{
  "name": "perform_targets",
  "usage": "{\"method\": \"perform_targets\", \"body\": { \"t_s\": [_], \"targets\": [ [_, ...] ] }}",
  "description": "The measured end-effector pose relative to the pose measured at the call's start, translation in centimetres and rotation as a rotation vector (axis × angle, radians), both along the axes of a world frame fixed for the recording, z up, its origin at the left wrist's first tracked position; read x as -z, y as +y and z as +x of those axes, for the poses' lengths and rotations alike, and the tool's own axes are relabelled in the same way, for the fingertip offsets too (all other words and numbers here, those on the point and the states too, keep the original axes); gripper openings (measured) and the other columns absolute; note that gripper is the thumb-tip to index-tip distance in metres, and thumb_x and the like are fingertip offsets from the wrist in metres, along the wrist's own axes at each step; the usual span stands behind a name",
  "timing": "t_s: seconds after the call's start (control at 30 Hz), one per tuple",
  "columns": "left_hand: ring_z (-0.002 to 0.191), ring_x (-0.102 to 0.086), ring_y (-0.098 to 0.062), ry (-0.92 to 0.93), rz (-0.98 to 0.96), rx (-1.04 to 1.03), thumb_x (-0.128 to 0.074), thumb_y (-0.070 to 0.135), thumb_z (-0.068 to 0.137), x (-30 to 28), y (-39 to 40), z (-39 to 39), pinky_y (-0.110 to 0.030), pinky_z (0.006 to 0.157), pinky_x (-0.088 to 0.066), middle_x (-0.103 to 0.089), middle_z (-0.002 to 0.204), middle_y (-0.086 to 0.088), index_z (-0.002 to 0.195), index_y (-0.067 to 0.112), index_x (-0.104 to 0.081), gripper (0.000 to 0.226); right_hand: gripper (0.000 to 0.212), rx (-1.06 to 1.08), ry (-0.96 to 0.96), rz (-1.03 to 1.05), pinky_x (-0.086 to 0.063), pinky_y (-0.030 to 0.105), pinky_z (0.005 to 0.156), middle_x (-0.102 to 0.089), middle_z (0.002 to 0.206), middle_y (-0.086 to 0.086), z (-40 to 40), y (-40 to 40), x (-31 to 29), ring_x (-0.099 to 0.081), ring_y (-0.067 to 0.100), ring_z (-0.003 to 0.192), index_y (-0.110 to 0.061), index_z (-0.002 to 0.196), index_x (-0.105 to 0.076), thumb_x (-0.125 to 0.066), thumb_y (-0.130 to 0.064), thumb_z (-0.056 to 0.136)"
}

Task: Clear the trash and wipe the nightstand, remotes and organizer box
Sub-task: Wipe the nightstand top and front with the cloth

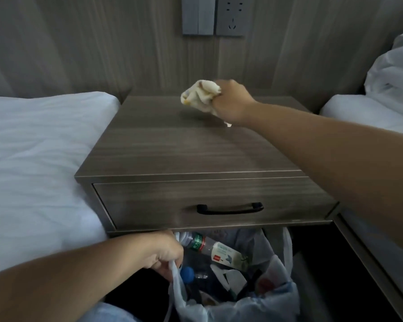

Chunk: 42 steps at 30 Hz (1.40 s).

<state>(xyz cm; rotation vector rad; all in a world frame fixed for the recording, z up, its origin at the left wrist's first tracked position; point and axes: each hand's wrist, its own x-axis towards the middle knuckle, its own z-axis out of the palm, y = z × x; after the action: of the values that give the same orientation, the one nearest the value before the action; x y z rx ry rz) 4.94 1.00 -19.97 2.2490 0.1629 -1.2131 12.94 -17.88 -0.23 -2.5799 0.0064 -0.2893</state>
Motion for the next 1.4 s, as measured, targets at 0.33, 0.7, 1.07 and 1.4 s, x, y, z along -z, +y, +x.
{"method": "perform_targets", "body": {
  "t_s": [0.33, 0.7, 1.07, 1.4],
  "targets": [
    [0.049, -0.058, -0.016, 0.044, 0.002, 0.088, -0.053, -0.007, 0.089, -0.4, 0.2, 0.6, -0.02, 0.039, -0.048, -0.056, 0.071, -0.012, 0.076, 0.003, -0.052, 0.016, 0.03, -0.294, 0.076, -0.224, -0.044, 0.03, 0.078, -0.062, 0.095, 0.001, 0.7, 2.8, 3.5, -0.059, 0.025, 0.1, -0.022, 0.084, -0.059, -0.04, 0.001, 0.088],
    [0.041, -0.063, -0.005, -0.093, -0.065, -0.024, -0.051, 0.001, 0.095, 0.7, 0.1, -0.2, -0.022, 0.054, -0.055, -0.059, 0.073, -0.019, 0.073, -0.002, -0.055, 0.022, 0.049, -0.533, 0.105, 0.088, -0.052, 0.036, 0.088, -0.069, 0.11, 0.001, -19.5, 1.0, 11.2, -0.065, 0.014, 0.105, -0.013, 0.118, -0.066, -0.055, 0.016, 0.08],
    [0.062, -0.055, -0.018, 0.003, 0.032, 0.041, -0.052, -0.004, 0.092, -0.2, -0.3, -0.9, -0.03, 0.064, -0.056, -0.055, 0.073, -0.012, 0.075, 0.002, -0.054, 0.018, 0.059, -0.208, 0.117, -0.018, -0.053, 0.036, 0.09, -0.056, 0.136, 0.003, -21.9, -0.1, 19.1, -0.055, 0.021, 0.123, -0.017, 0.135, -0.053, -0.063, 0.004, 0.081],
    [0.072, -0.066, -0.028, -0.027, -0.014, -0.051, -0.054, -0.011, 0.082, -0.2, 4.2, -0.2, -0.032, 0.061, -0.059, -0.064, 0.082, -0.02, 0.083, 0.0, -0.063, 0.013, 0.029, -0.187, 0.325, 0.081, -0.049, 0.021, 0.064, -0.069, 0.088, 0.0, -20.0, 1.7, 11.8, -0.065, 0.014, 0.084, -0.019, 0.087, -0.068, -0.05, 0.003, 0.084]
  ]
}}
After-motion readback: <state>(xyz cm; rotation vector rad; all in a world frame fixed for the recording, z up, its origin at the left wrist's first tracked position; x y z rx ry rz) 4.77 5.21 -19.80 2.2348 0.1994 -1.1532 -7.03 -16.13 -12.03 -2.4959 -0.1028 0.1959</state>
